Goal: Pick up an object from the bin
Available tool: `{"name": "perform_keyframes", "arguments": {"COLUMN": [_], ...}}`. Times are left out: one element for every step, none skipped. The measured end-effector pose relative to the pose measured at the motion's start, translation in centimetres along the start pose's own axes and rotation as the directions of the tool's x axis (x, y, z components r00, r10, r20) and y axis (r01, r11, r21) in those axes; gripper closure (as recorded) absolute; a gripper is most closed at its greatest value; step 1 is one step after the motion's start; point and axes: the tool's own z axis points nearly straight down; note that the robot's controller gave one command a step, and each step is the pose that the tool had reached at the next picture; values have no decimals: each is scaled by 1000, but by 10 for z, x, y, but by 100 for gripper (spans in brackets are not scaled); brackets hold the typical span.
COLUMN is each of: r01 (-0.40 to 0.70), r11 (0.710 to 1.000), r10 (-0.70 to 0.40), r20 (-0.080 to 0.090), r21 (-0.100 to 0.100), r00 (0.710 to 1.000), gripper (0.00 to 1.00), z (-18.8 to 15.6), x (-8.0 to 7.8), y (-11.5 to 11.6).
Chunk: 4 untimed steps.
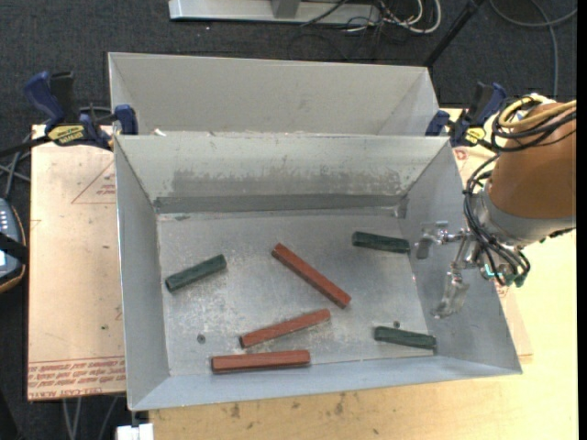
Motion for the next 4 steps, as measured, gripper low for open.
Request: {"name": "perform_keyframes", "arguments": {"r01": [3, -2, -45, -44], "r11": [1000, 1000, 999, 999], "r10": [-3, 2, 45, 44], "r20": [8, 18, 12, 3], "r21": [1, 4, 2, 1], "r00": [1000, 1000, 999, 999], "gripper": [0, 0, 0, 0], "z": [-4, 5, 69, 99], "x": [-2, -4, -4, 7], "y": [1, 0, 22, 67]}}
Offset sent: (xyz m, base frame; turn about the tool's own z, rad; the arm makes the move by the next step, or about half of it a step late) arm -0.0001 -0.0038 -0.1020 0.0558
